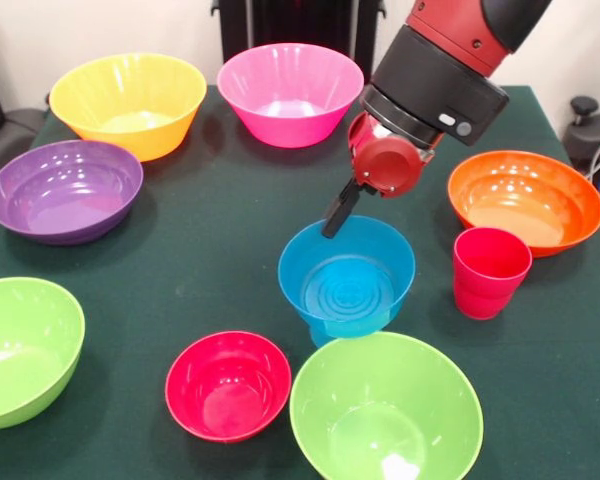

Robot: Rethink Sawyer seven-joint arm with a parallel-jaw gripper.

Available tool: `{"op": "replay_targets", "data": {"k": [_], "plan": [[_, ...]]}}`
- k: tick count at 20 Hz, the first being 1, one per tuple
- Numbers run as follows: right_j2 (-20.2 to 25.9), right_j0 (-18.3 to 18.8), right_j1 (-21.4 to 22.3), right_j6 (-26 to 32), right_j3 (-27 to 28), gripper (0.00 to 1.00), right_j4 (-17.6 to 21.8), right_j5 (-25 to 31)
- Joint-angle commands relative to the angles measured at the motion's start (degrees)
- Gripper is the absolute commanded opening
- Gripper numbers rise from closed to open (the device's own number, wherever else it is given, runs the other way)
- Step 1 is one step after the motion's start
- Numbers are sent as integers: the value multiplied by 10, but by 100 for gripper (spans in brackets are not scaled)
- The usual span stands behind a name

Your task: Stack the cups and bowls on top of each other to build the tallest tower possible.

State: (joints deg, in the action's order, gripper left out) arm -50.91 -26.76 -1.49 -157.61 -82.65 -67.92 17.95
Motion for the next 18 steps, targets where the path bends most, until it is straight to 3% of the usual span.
{"op": "replay_targets", "data": {"k": [1, 18], "plan": [[51, -16, -9, -149, 20, 0, 39, 65], [57, -30, 1, -144, -9, 0, 45, 65]]}}
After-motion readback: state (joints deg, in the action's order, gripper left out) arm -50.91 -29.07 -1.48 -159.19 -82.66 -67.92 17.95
